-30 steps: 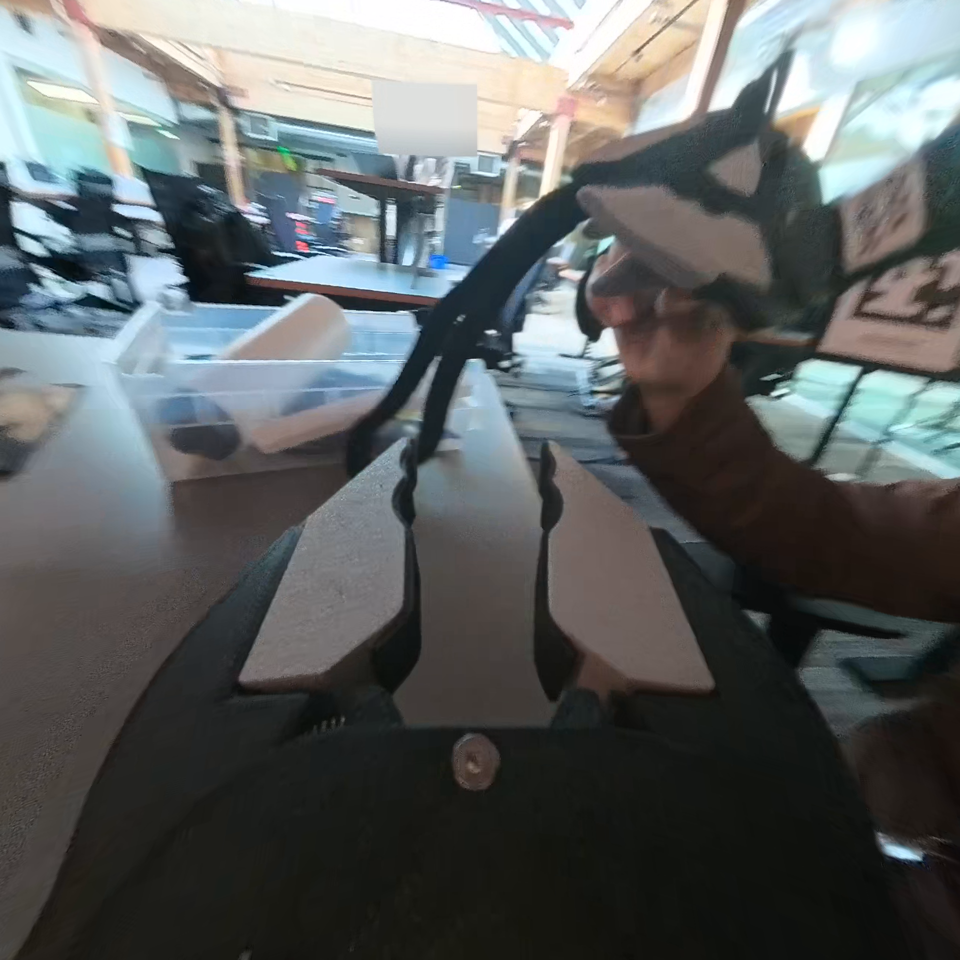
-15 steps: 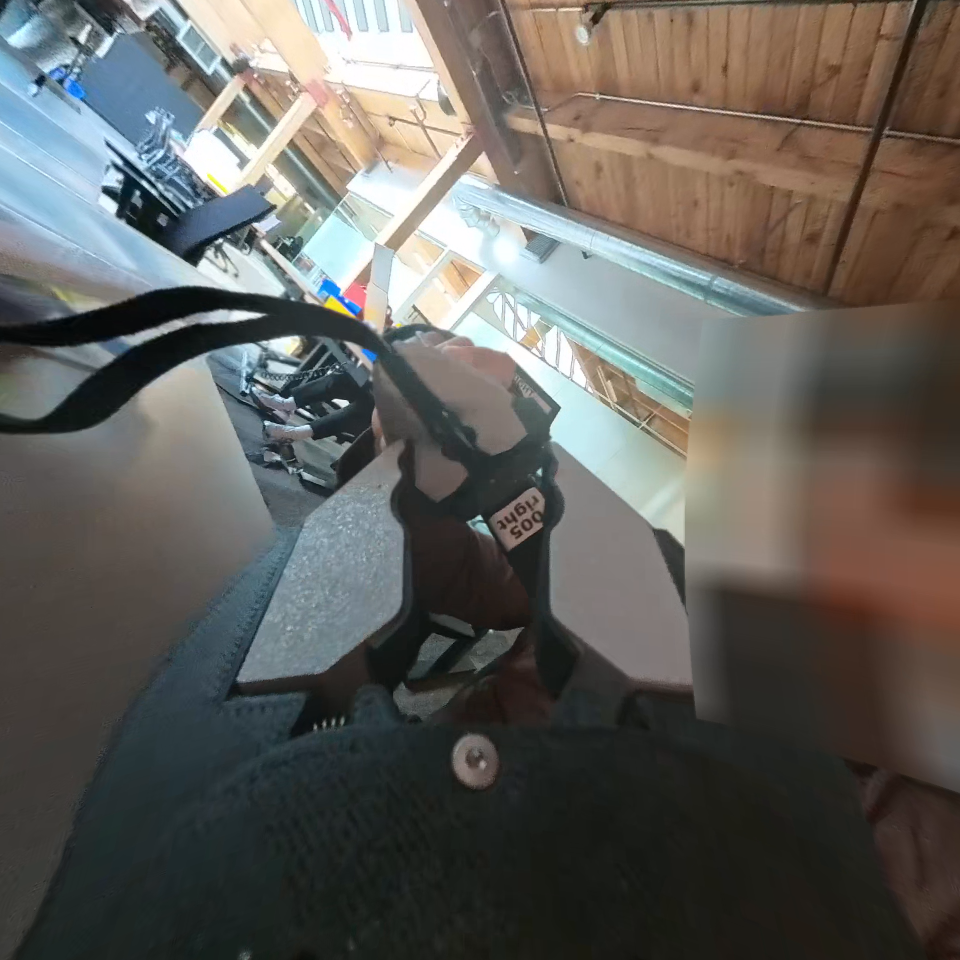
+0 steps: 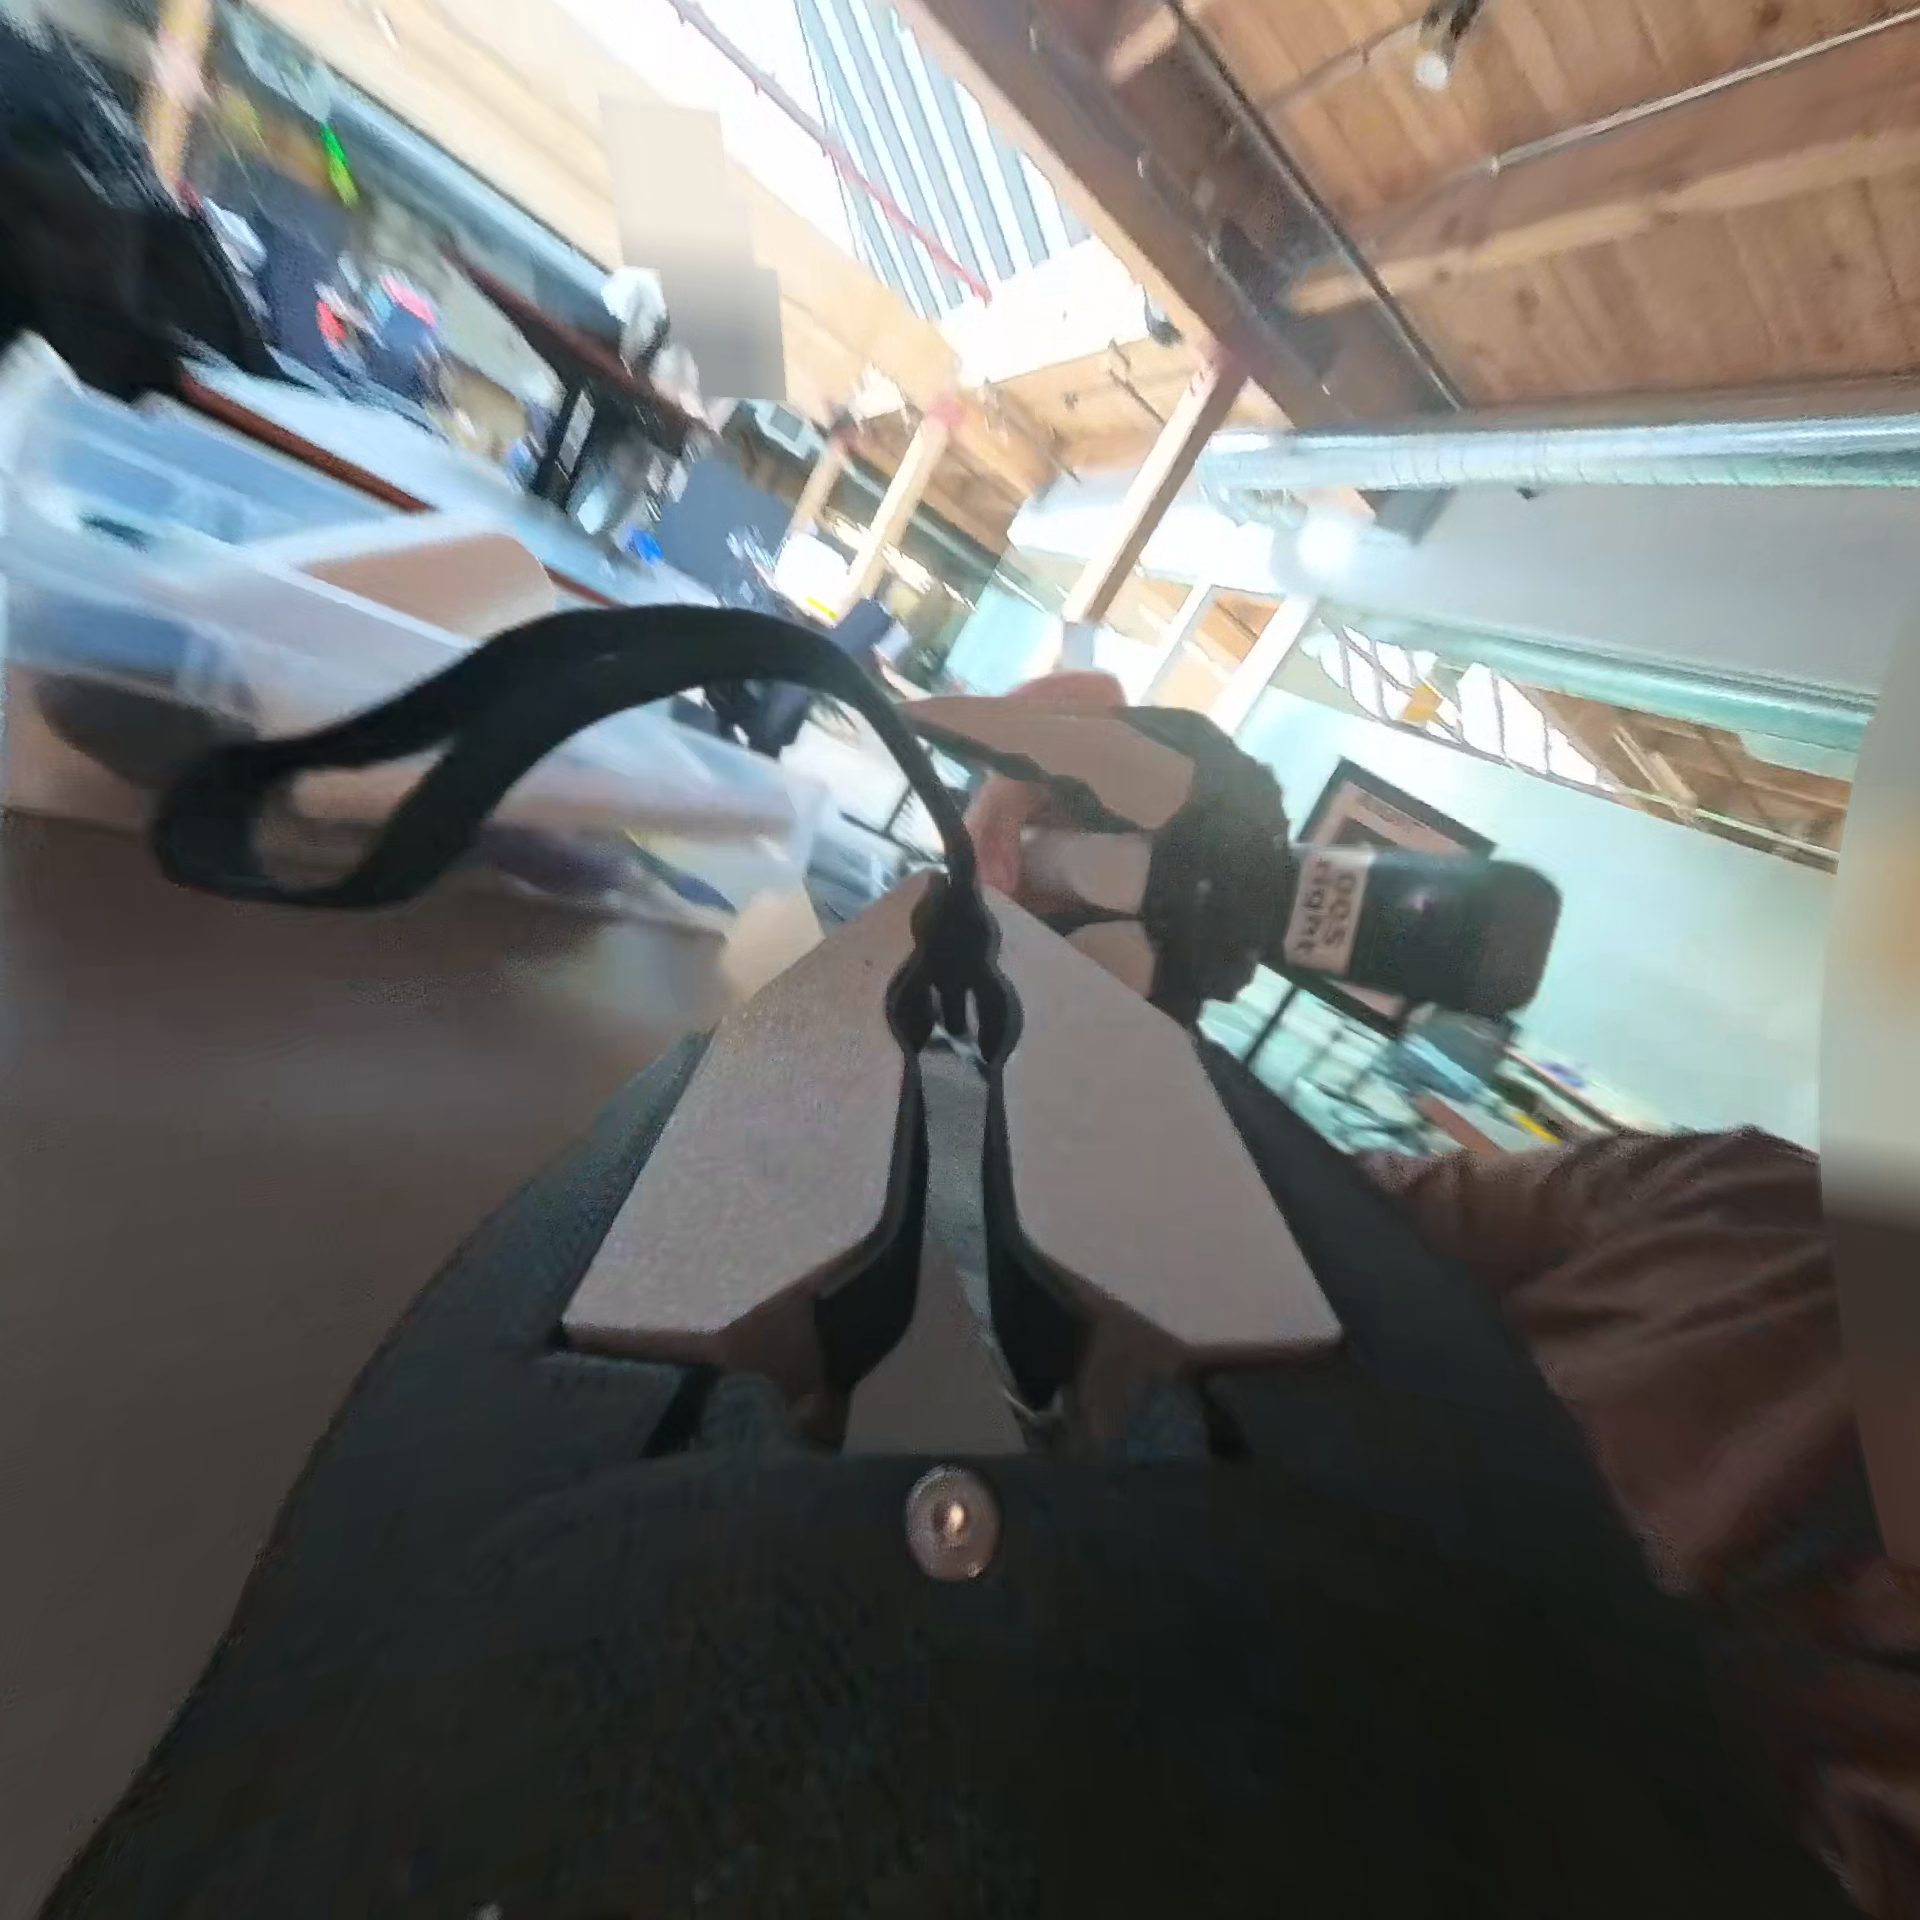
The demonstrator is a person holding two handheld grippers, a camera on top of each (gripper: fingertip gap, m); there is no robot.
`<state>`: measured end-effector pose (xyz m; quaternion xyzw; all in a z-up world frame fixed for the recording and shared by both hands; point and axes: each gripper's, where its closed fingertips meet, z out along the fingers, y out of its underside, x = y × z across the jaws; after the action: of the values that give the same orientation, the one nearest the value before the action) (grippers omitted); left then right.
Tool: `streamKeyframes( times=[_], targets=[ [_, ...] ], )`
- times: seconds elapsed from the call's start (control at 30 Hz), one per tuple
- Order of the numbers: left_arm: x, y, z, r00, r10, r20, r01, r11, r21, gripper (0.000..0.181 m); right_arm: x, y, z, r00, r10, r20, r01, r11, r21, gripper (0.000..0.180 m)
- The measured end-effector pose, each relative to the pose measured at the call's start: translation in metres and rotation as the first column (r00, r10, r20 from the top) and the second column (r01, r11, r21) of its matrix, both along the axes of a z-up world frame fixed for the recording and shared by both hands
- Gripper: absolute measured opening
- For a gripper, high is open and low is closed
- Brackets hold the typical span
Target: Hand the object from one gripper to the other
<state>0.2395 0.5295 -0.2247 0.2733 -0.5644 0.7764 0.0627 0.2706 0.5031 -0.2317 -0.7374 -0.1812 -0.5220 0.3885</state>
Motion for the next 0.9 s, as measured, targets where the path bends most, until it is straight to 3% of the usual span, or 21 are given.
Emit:
streamKeyframes(
  times=[0.03,0.1,0.17,0.23,0.3,0.43,0.5,0.6,0.63,0.67,0.7,0.77,0.9],
  targets=[
    [0.003,0.005,0.004,0.998,0.048,0.040,-0.049,0.999,0.006,0.000,0.003,-0.003,0.001,0.991,0.006,-0.132,0.001,0.998,0.055,0.047],
    [0.002,0.009,0.011,0.986,0.101,0.129,-0.105,0.994,0.025,0.000,0.004,-0.003,-0.006,0.901,0.048,-0.432,0.011,0.991,0.133,0.048],
    [-0.002,0.009,0.019,0.972,0.121,0.201,-0.125,0.992,0.008,0.000,-0.007,0.004,-0.009,0.736,0.180,-0.653,-0.027,0.971,0.237,0.053],
    [-0.008,0.007,0.026,0.963,0.115,0.245,-0.114,0.993,-0.021,0.000,-0.024,0.011,-0.004,0.546,0.332,-0.769,-0.073,0.934,0.351,0.056],
    [-0.013,0.004,0.029,0.955,0.104,0.278,-0.101,0.995,-0.027,0.000,-0.040,0.014,0.007,0.359,0.465,-0.809,-0.114,0.882,0.457,0.062],
    [-0.022,-0.009,0.026,0.932,0.075,0.356,-0.086,0.996,0.014,0.000,-0.056,0.012,0.034,0.027,0.642,-0.766,-0.091,0.765,0.638,0.056],
    [-0.026,-0.021,0.018,0.922,0.039,0.386,-0.074,0.994,0.076,0.000,-0.051,0.012,0.038,-0.060,0.669,-0.741,-0.022,0.742,0.671,0.055],
    [-0.028,-0.039,-0.003,0.909,-0.010,0.418,-0.088,0.973,0.214,0.000,-0.043,0.015,0.028,-0.064,0.643,-0.763,0.019,0.765,0.644,0.052],
    [-0.027,-0.044,-0.010,0.908,-0.024,0.418,-0.094,0.961,0.260,0.000,-0.043,0.014,0.028,-0.064,0.646,-0.761,0.004,0.763,0.647,0.033],
    [-0.025,-0.047,-0.017,0.911,-0.023,0.412,-0.110,0.949,0.296,0.000,-0.043,0.012,0.028,-0.054,0.646,-0.762,-0.011,0.762,0.647,0.001],
    [-0.020,-0.048,-0.021,0.917,0.005,0.399,-0.141,0.940,0.311,0.002,-0.041,0.011,0.026,-0.027,0.638,-0.770,-0.018,0.770,0.638,0.000],
    [-0.014,-0.047,-0.027,0.927,0.036,0.374,-0.168,0.929,0.328,0.004,-0.039,0.010,0.021,0.094,0.599,-0.795,-0.060,0.800,0.596,0.000],
    [-0.008,-0.039,-0.029,0.952,0.048,0.304,-0.158,0.923,0.351,0.036,-0.041,0.007,0.003,0.470,0.432,-0.769,-0.218,0.902,0.373,0.000]
  ],
)
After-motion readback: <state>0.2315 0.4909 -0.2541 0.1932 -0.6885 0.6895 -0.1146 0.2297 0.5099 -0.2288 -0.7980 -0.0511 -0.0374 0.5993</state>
